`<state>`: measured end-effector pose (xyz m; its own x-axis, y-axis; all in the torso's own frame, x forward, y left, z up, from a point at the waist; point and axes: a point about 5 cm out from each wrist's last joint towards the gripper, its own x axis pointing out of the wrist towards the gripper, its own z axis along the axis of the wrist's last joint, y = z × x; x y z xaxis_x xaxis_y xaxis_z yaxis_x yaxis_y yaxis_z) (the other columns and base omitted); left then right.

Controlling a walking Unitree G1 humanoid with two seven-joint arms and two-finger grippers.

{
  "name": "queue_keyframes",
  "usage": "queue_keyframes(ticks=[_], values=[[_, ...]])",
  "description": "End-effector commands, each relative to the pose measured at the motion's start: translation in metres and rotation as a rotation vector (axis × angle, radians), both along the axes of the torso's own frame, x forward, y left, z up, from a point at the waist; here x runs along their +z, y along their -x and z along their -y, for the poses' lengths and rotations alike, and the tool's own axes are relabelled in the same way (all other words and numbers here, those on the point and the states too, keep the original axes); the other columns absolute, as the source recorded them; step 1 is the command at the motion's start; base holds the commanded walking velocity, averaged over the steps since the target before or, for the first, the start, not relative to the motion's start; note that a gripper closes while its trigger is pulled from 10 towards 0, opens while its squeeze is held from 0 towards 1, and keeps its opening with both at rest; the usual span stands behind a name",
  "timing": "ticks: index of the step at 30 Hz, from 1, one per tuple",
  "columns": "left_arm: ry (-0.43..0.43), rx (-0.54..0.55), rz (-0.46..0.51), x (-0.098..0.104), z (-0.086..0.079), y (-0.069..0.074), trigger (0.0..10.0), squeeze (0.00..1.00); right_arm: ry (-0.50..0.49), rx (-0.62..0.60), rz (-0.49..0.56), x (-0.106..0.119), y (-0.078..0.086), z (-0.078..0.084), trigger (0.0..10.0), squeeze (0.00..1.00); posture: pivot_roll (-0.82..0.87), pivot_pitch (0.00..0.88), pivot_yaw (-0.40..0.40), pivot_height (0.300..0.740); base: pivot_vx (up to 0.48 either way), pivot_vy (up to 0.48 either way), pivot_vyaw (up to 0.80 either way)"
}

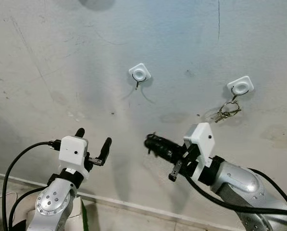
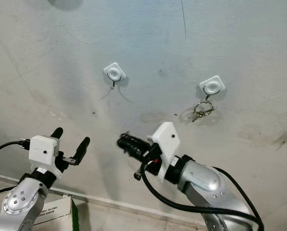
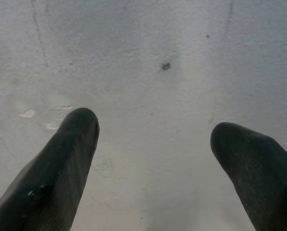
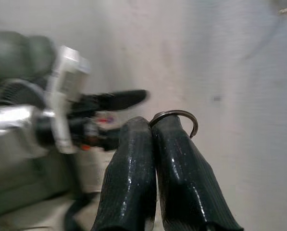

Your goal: Hang keys on a hook

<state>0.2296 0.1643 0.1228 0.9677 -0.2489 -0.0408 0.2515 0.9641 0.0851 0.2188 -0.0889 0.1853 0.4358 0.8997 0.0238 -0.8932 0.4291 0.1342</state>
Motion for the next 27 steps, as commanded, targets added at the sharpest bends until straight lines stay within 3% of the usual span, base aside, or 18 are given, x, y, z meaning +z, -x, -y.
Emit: queue_keyframes(ticks=[1, 5, 9, 12, 16, 17, 19, 22, 24, 25, 26, 27], values=[[0.008, -0.013, -0.003, 0.001, 0.001, -0.001, 10.0, 0.00, -0.006, 0.056, -0.033, 0.001, -0.002, 0.002, 10.0, 0.00, 0.09, 0.000, 0.040, 0.740, 0.000, 0.000, 0.00], [0.017, -0.012, -0.015, 0.000, 0.001, -0.002, 10.0, 0.00, -0.019, 0.107, -0.076, -0.001, -0.001, 0.004, 10.0, 0.00, 0.10, 0.000, 0.037, 0.740, 0.000, 0.000, 0.00], [0.076, -0.022, -0.051, -0.003, 0.001, -0.003, 10.0, 0.00, -0.136, 0.167, -0.175, 0.003, 0.001, 0.007, 10.0, 0.00, 0.10, 0.000, 0.032, 0.740, 0.000, 0.000, 0.00], [0.069, -0.072, -0.054, -0.003, 0.005, -0.004, 10.0, 0.00, -0.223, 0.206, -0.253, 0.007, 0.002, 0.008, 10.0, 0.00, 0.10, 0.000, 0.030, 0.740, 0.000, 0.000, 0.00], [0.066, -0.088, -0.064, -0.004, 0.007, -0.004, 10.0, 0.00, -0.241, 0.221, -0.268, 0.008, 0.003, 0.008, 10.0, 0.00, 0.10, 0.000, 0.031, 0.740, 0.000, 0.000, 0.00], [0.083, -0.128, -0.070, -0.004, 0.013, -0.006, 10.0, 0.00, -0.167, 0.204, -0.247, 0.003, -0.001, 0.007, 10.0, 0.00, 0.10, 0.000, 0.029, 0.740, 0.000, 0.000, 0.00], [0.083, -0.128, -0.070, -0.004, 0.013, -0.006, 10.0, 0.00, -0.167, 0.204, -0.247, 0.003, -0.001, 0.007, 10.0, 0.00, 0.10, 0.000, 0.029, 0.740, 0.000, 0.000, 0.00], [0.090, -0.165, -0.058, -0.002, 0.020, -0.008, 10.0, 0.00, -0.113, 0.136, -0.212, -0.002, -0.010, 0.004, 10.0, 0.00, 0.10, 0.000, 0.027, 0.740, 0.000, 0.000, 0.00], [0.072, -0.199, -0.038, 0.001, 0.027, -0.010, 10.0, 0.00, -0.056, -0.023, -0.111, -0.004, -0.037, -0.006, 10.0, 0.00, 0.10, 0.000, 0.030, 0.740, 0.000, 0.000, 0.00], [0.072, -0.199, -0.038, 0.001, 0.027, -0.010, 10.0, 0.00, -0.056, -0.023, -0.111, -0.004, -0.037, -0.006, 10.0, 0.00, 0.10, 0.000, 0.030, 0.740, 0.000, 0.000, 0.00], [0.068, -0.208, -0.035, 0.002, 0.029, -0.010, 10.0, 0.00, -0.056, -0.070, -0.068, 0.000, -0.051, -0.018, 10.0, 0.00, 0.11, 0.000, 0.031, 0.740, 0.000, 0.000, 0.00], [0.068, -0.208, -0.035, 0.002, 0.029, -0.010, 10.0, 0.00, -0.056, -0.070, -0.068, 0.000, -0.051, -0.018, 10.0, 0.00, 0.11, 0.000, 0.031, 0.740, 0.000, 0.000, 0.00]])
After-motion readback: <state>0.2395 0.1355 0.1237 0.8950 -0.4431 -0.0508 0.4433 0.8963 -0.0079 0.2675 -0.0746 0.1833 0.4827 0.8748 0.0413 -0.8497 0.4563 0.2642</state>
